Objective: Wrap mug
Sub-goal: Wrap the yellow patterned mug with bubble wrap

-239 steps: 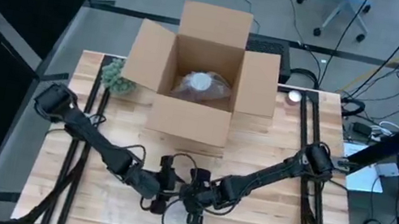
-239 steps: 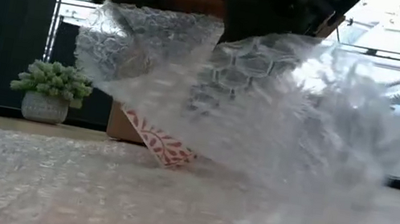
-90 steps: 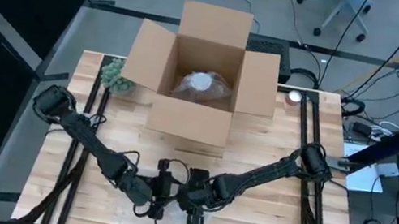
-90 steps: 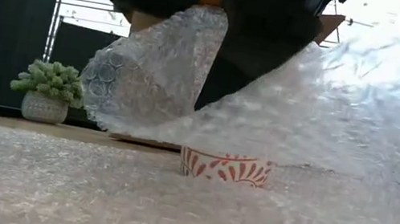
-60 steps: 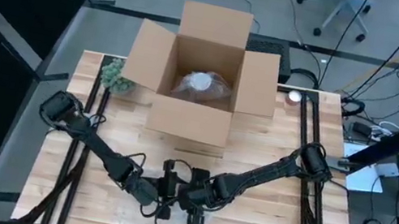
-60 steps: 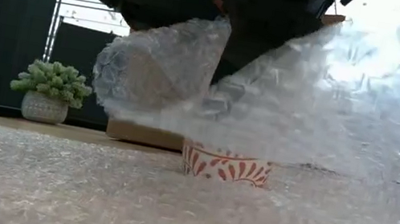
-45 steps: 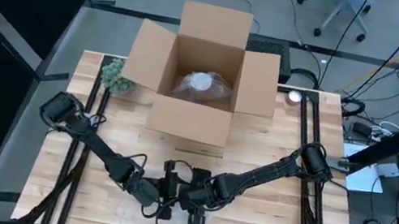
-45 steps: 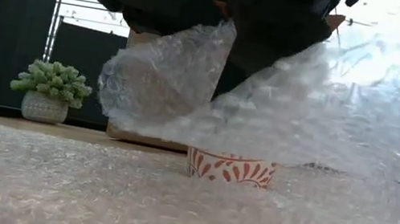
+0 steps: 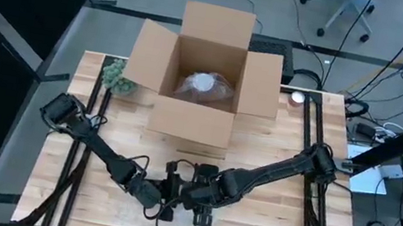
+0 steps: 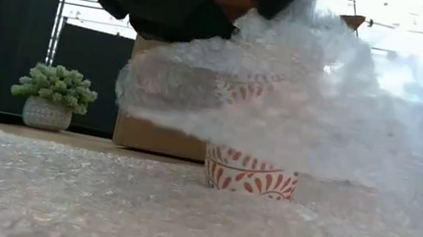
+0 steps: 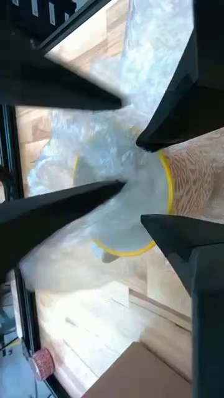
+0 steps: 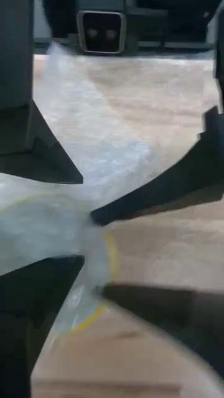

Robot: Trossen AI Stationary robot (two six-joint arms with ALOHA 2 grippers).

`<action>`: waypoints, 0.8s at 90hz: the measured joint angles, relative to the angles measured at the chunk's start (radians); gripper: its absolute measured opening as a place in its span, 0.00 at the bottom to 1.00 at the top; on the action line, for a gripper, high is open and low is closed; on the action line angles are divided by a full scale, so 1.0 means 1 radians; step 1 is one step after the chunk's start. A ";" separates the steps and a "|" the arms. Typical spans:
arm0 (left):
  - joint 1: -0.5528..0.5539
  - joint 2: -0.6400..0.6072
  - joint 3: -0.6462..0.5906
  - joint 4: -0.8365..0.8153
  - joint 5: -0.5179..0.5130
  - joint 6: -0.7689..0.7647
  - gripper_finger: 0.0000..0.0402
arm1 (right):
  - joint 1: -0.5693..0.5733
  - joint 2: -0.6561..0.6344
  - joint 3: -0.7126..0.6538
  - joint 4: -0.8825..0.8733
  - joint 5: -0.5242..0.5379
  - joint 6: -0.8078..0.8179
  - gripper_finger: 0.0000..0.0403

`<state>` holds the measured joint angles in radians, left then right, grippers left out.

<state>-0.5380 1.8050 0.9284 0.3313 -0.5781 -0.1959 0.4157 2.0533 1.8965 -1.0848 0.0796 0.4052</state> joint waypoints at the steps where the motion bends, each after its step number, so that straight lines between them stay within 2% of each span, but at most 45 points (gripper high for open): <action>1: 0.000 0.000 0.000 0.000 0.000 0.000 0.43 | 0.002 0.000 0.009 -0.014 0.000 0.005 0.45; 16: -0.001 0.000 -0.001 0.001 0.000 0.000 0.43 | 0.037 -0.001 0.089 -0.114 0.026 0.057 0.45; 33: -0.001 0.000 -0.001 0.001 0.000 -0.001 0.43 | 0.082 0.004 0.089 -0.096 0.055 0.106 0.45; 39: -0.001 0.000 -0.001 0.004 0.001 -0.001 0.43 | 0.096 0.013 0.068 -0.048 0.103 0.106 0.45; 60: -0.001 0.000 -0.002 0.005 0.001 -0.006 0.43 | 0.083 0.042 -0.054 0.046 0.161 0.116 0.45; 72: -0.001 -0.002 -0.002 0.004 0.001 -0.006 0.43 | 0.062 0.044 -0.151 0.138 0.155 0.126 0.45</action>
<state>-0.5388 1.8034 0.9268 0.3352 -0.5770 -0.2020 0.4778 2.0975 1.7454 -0.9465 0.2344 0.5316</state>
